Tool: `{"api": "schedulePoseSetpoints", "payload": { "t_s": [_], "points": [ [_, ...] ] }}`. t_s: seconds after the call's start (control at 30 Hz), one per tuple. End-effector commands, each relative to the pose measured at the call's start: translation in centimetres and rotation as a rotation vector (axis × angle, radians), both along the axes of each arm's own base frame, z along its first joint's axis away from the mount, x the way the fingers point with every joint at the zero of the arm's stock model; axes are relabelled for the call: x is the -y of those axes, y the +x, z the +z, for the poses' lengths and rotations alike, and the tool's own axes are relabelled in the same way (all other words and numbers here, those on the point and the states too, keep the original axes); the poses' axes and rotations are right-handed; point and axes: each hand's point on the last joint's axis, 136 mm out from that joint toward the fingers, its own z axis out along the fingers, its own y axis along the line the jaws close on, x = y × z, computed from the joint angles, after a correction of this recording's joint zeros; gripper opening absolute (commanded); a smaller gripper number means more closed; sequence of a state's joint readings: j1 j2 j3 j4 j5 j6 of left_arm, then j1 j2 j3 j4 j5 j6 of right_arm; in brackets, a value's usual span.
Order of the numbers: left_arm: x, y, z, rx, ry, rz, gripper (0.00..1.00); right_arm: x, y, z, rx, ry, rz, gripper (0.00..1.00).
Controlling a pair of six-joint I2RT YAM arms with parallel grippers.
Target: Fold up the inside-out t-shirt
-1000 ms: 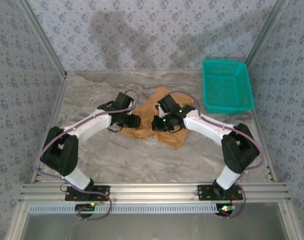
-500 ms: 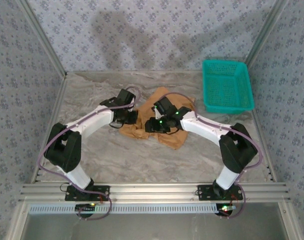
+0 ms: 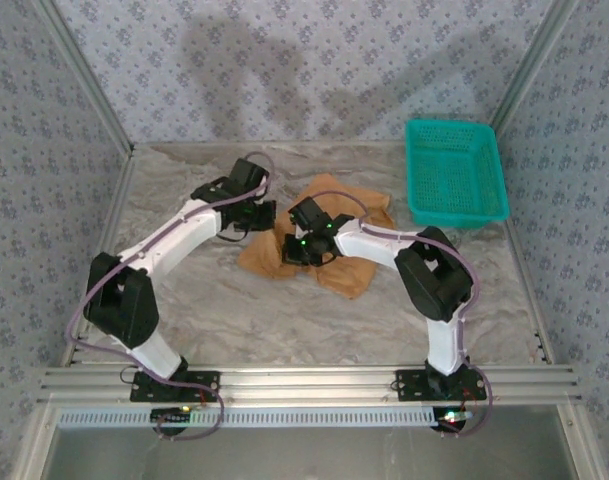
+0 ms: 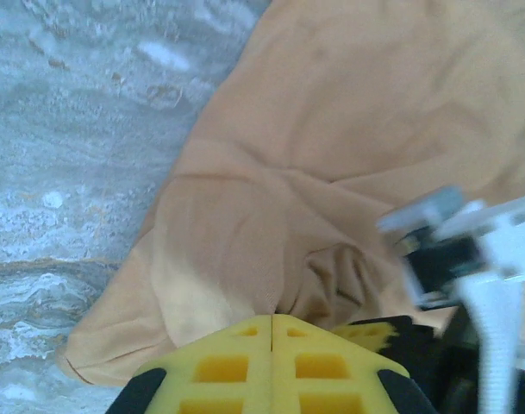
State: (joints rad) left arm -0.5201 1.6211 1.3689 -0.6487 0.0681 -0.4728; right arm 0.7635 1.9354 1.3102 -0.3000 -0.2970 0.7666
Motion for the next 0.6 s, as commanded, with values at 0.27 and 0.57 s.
{"api": "schedulePoseSetpoints", "payload": {
  "t_s": [0.27,0.57],
  "points": [
    [-0.2,1.3,5.2,0.057,-0.465,0.151,0.0,0.1,-5.0,-1.5,0.07,-0.119,0.118,0.0],
    [-1.8,-1.2,1.2,-0.012,-0.383,0.168,0.0,1.6,-4.9,2.9,0.175,-0.084,0.128,0.32]
  ]
}}
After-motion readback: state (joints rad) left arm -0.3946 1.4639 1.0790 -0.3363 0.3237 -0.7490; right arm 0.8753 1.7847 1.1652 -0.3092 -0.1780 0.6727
